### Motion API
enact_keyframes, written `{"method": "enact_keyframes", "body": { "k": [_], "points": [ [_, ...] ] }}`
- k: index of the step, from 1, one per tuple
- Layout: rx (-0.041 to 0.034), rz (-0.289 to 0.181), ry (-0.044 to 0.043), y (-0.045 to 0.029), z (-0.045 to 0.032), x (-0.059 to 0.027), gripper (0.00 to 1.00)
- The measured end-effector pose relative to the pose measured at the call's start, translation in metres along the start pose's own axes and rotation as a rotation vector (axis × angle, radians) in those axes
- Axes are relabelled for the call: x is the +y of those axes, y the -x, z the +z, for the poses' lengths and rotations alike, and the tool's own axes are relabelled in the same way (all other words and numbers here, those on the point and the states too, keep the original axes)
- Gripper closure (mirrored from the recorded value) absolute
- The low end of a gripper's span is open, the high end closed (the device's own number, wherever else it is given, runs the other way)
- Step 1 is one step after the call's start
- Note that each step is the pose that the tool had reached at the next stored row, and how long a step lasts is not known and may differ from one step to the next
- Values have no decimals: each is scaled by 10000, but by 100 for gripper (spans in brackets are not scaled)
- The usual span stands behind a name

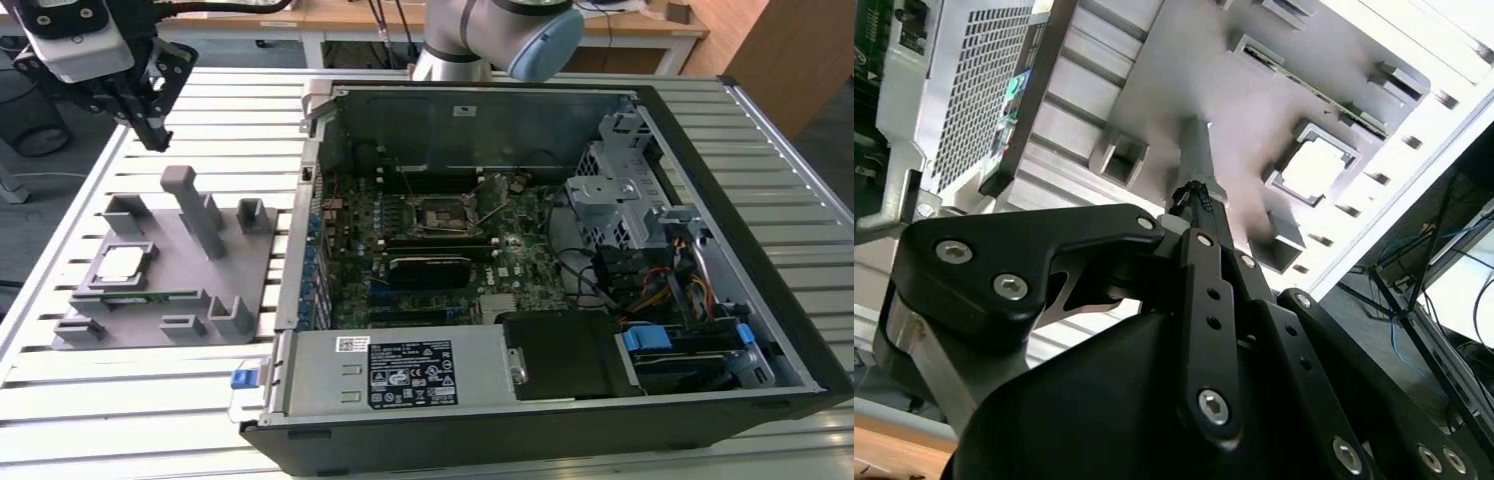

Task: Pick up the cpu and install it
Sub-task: 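Reach for the cpu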

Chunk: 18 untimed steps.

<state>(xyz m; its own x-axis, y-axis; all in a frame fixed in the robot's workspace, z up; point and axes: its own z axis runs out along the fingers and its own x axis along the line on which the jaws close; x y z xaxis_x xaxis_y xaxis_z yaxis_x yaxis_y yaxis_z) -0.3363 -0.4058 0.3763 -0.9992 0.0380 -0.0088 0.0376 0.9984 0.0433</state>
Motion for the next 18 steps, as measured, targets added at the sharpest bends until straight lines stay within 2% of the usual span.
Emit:
{"method": "enact_keyframes", "body": {
  "k": [6, 18],
  "points": [
    [13, 0, -1, -145, 18, -6, 89],
    [14, -4, -1, -314, 38, -14, 89]
  ]
}}
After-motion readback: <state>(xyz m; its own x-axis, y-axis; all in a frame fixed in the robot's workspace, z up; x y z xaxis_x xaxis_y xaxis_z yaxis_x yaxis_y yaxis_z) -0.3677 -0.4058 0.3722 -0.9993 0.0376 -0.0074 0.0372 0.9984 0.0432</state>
